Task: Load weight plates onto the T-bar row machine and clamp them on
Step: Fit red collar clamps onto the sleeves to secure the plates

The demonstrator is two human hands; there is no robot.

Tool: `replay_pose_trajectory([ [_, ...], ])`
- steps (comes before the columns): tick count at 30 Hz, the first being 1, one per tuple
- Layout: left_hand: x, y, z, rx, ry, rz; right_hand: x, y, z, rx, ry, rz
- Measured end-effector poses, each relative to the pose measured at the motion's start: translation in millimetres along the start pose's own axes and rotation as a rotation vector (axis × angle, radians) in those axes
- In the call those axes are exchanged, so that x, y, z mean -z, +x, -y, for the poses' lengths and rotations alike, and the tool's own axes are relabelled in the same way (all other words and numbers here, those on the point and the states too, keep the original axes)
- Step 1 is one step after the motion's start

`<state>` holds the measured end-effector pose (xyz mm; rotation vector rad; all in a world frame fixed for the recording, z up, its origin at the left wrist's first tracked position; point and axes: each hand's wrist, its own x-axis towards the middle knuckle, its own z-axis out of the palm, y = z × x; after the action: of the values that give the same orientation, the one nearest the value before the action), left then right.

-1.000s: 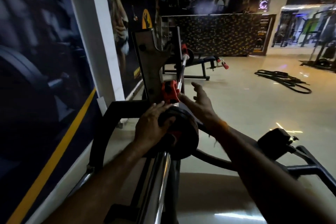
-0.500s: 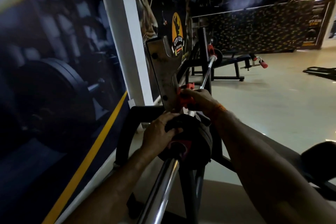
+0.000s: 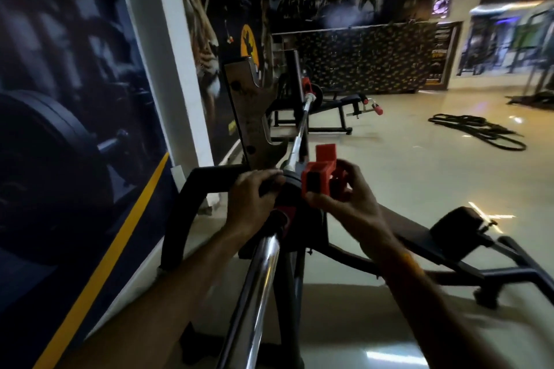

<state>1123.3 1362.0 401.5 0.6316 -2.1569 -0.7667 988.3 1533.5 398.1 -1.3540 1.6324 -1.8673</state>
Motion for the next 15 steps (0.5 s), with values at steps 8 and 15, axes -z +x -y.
replay_pose_trajectory([
  [8,55,-120,-28,0.272,-0.705,0.382,-83,-113,13,0.028,-0.296,-0.100],
  [15,128,-198,3,0.326,-0.818,0.539,-118,-193,56,-0.161,0.143,0.065],
])
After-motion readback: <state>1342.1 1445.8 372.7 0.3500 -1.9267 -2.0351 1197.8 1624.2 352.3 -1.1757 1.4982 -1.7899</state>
